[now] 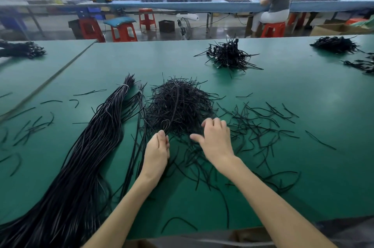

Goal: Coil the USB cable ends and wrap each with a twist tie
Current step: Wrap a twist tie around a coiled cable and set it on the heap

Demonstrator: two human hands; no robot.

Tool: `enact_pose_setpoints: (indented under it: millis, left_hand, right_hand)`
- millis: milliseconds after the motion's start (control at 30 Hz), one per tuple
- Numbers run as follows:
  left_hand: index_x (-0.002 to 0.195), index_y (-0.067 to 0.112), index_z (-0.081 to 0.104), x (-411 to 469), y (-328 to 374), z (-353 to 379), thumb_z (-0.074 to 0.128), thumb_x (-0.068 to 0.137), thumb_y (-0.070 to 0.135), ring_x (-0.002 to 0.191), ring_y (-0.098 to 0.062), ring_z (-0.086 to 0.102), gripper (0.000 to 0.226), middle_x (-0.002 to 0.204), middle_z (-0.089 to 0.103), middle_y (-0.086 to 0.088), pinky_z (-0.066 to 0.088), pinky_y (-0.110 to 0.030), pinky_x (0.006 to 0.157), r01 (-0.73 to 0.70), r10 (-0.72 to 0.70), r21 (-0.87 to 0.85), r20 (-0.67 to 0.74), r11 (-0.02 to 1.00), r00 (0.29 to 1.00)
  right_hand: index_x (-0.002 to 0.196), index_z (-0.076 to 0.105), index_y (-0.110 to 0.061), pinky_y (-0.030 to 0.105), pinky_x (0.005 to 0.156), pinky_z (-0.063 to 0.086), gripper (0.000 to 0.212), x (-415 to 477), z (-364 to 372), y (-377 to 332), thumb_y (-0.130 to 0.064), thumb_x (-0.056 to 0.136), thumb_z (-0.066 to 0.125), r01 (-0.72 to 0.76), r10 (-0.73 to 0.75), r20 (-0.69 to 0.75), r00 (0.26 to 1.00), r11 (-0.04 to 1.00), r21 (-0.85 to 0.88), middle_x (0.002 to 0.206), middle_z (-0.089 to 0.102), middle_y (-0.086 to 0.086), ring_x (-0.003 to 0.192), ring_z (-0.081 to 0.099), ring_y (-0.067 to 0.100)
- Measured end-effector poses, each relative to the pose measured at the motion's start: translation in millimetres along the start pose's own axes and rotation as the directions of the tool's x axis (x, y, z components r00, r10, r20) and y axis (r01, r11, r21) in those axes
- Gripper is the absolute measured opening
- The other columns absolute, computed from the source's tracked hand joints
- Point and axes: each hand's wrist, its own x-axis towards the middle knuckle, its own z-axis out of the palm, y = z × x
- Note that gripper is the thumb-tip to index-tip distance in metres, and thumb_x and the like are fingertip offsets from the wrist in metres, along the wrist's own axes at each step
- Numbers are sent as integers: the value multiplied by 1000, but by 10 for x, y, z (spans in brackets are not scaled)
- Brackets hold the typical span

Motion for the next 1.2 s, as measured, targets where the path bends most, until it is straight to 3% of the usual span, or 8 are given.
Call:
enact_pose_setpoints:
  millis: [233,433,567,633,700,800,1000,1200]
  left_hand:
    - [80,14,39,-30,-30,-35,31,111,39,48,-8,25,41,58,33,12,24,-21,41,-2,3,-46,30,999,1000]
    - [80,14,40,-40,-44,-2,31,111,39,47,-6,26,41,56,33,14,25,-20,41,-15,16,-26,49,1000,999]
    - [79,17,41,-37,-52,-4,32,111,40,48,-5,27,41,58,33,15,26,-18,44,-19,20,-12,42,1000,999]
    - [77,19,41,-33,-65,-5,32,110,41,49,-5,28,41,58,34,15,27,-20,45,-21,21,13,38,1000,999]
    - [76,20,42,-25,-73,3,33,110,41,50,-7,30,42,59,35,13,28,-24,48,-25,24,50,32,998,999]
    - [76,18,46,-6,-80,30,33,110,41,56,-11,35,43,64,41,7,32,-32,54,-44,40,153,29,987,999]
    - [76,17,44,-48,-39,7,37,110,36,52,-7,30,40,58,38,15,29,-19,46,-29,28,0,156,1000,987]
    - [74,18,44,-95,30,-1,36,111,37,48,-2,29,43,57,36,15,25,-13,43,-5,22,-99,179,995,984]
  right_hand:
    - [96,65,-23,35,95,31,10,13,266,-54,-33,98,63,-63,69,-38,997,987,151,104,56,-2,109,41,21]
    - [95,64,-23,33,88,23,8,39,199,69,-28,101,60,-63,68,-49,996,993,96,100,55,-5,106,41,19]
    - [89,58,-23,30,88,24,11,3,104,63,-22,100,61,-28,60,-113,992,964,266,94,61,-8,100,49,15]
    - [85,63,-23,29,89,39,12,-40,37,23,-21,95,69,-28,101,-123,987,871,491,86,65,-7,90,57,11]
    - [83,68,-23,25,77,49,10,-129,-31,-51,-21,90,75,-30,158,-99,983,656,754,78,68,-7,76,61,5]
    - [85,71,-21,21,70,52,10,-284,-29,-175,-22,85,81,4,132,-66,989,422,907,79,72,-4,74,64,7]
    - [88,69,-16,29,71,50,12,-343,240,-368,-20,87,80,-145,210,71,975,362,921,74,68,-5,69,60,7]
    - [90,67,-18,27,71,51,15,-367,303,-396,-24,87,80,-138,219,57,974,375,917,78,69,-4,71,61,4]
